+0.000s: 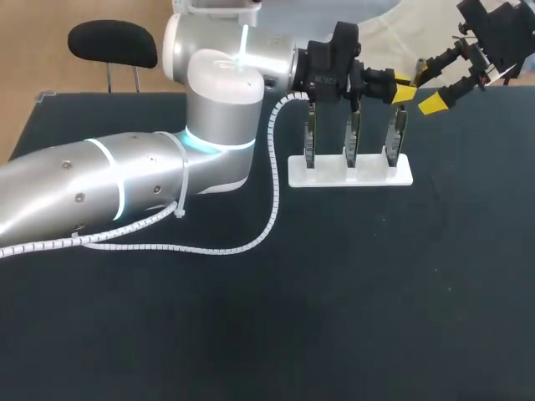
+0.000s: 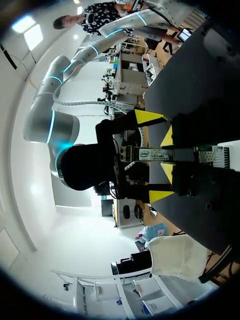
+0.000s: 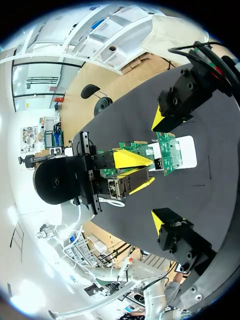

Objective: Pick up the optical module with the left hand, and insert it into the network port with the right hand.

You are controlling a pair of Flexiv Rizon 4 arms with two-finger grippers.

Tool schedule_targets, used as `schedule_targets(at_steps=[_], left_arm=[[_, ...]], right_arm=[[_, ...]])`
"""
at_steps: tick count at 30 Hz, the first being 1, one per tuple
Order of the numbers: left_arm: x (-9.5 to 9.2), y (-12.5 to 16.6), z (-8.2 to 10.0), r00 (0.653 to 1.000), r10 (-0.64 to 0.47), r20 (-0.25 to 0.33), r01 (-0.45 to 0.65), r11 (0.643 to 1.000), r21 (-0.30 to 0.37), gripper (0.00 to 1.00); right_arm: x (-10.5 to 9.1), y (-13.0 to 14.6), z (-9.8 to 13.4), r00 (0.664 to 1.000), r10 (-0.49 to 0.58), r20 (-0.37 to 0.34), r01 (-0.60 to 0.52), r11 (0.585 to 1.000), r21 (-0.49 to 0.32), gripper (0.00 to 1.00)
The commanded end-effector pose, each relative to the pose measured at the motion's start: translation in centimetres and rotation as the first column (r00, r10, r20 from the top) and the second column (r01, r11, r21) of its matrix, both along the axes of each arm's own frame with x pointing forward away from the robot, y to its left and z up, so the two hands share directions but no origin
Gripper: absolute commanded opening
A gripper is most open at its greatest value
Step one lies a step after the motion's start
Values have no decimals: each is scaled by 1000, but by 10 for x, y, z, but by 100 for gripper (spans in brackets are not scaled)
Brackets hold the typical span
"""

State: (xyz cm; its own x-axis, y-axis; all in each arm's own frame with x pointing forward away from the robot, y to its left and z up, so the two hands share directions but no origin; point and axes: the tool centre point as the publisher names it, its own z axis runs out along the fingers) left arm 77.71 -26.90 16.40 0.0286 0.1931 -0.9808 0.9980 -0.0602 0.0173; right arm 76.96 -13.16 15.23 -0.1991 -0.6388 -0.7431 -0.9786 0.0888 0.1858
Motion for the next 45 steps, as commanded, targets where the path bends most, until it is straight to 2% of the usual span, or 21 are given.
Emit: schedule_targets(at_steps=[1, 27, 35, 45], left_arm=[[2, 0, 2, 1000, -4, 2, 4, 1000, 17, 0], [2, 0, 2, 1000, -4, 2, 4, 1000, 17, 0], [2, 0, 2, 1000, -4, 2, 4, 1000, 17, 0], [2, 0, 2, 1000, -4, 2, 4, 1000, 17, 0]], right_arm=[[-3, 0, 0, 1000, -5, 5, 5, 1000, -1, 100], [-2, -4, 0, 1000, -7, 15, 7, 1000, -13, 100], [3, -18, 11, 999, -6, 40, 6, 1000, -3, 100], [7, -13, 28, 996, 29, 90, -33, 999, 35, 100]])
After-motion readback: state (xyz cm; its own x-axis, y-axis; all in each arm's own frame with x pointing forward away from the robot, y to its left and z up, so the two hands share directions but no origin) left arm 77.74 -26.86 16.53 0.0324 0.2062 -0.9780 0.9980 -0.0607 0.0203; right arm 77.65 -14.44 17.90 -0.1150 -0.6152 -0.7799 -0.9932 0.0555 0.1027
